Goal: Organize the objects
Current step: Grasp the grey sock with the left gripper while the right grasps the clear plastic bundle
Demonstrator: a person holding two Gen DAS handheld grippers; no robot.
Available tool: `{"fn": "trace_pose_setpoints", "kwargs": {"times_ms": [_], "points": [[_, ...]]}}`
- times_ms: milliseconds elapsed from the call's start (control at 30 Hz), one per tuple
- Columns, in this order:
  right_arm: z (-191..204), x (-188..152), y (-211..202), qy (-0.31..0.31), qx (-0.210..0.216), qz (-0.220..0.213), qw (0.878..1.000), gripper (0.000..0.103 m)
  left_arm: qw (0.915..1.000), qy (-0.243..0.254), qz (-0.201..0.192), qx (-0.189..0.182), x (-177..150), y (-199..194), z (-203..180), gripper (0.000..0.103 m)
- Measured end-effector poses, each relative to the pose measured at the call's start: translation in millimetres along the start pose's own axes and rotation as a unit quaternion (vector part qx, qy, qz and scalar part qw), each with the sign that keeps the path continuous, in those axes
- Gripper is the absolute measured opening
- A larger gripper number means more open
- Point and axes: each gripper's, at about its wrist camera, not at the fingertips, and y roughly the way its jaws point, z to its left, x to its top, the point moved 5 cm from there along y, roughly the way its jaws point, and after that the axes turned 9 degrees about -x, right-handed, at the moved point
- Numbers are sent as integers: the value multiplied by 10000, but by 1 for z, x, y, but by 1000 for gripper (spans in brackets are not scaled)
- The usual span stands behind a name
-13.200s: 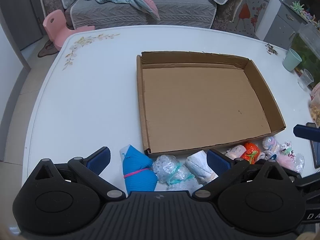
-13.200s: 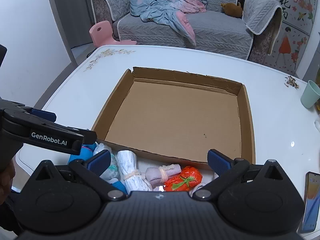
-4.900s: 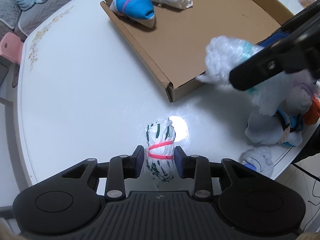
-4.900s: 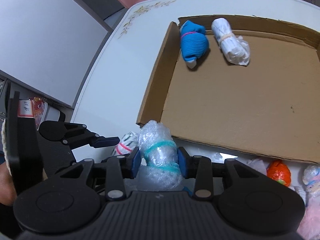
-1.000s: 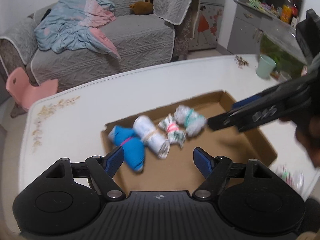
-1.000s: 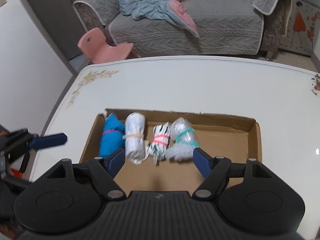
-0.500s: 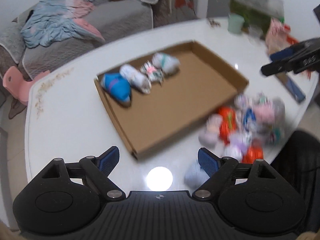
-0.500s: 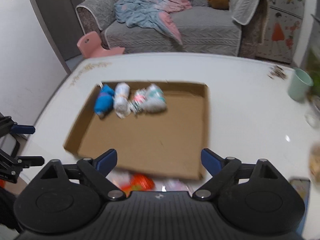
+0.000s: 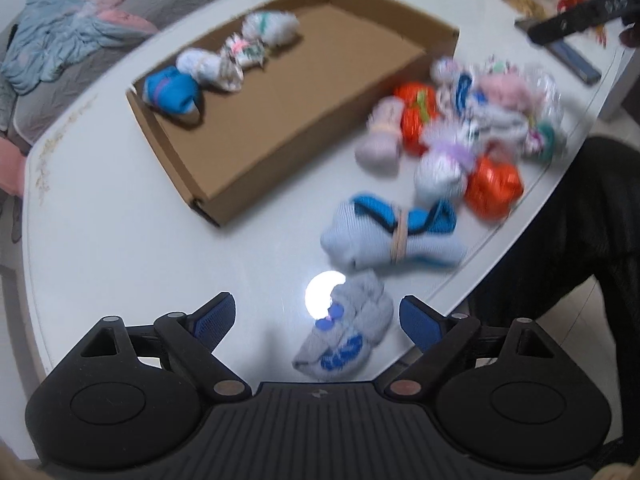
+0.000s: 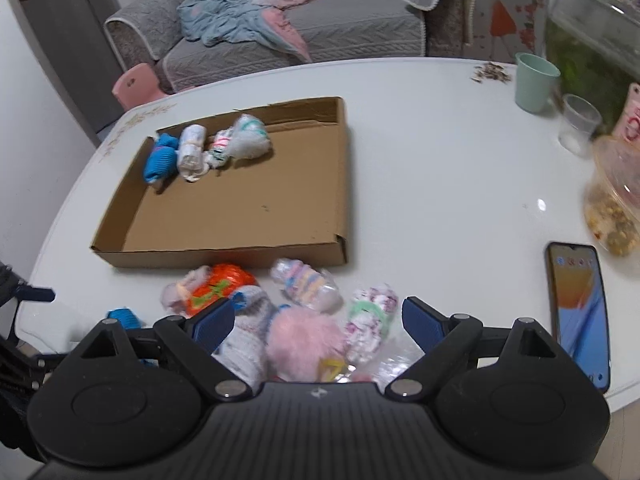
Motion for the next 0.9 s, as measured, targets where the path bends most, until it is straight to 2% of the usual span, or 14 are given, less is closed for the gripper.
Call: {"fn": "trace_pose_setpoints", "kwargs": {"times_ms": [133,233,400,500,567,633,700,733,767,800,833,900], "points": [[-23,-16,9,365,-185,158,9990,89,9996,160,235,55,-9,16,0,92],[-32,-30,21,459,-377,332,9977,87,9994,221,262,5,-13,24,-1,92],[-31,-41,36,516,-453,499,9964,83,9993,252,278,-16,-13,35,0,90],[-29,-46,41,476,-532,535,9960,76,9994,227,255,-8,-11,39,2,89],[-31,-50,44,516,-574,590,9953,65,9995,225,194,-61,-10,40,3,88],[-35,-53,48,580,-597,662,9943,57,9997,145,162,-114,-9,40,4,87],[-38,-57,51,649,-589,731,9935,55,9997,88,138,-200,-8,40,5,80],[-39,-58,51,656,-591,740,9933,50,9996,74,119,-234,-7,39,5,76],[-39,-59,52,650,-571,757,9934,44,9995,50,104,-298,-6,38,4,66],[-39,-59,50,635,-569,714,9938,43,9993,39,95,-357,-5,37,4,52],[-38,-59,51,620,-560,699,9941,40,9992,43,95,-381,-4,36,3,47],[-38,-57,50,623,-546,658,9944,38,9993,63,156,-346,-4,36,3,46]]}}
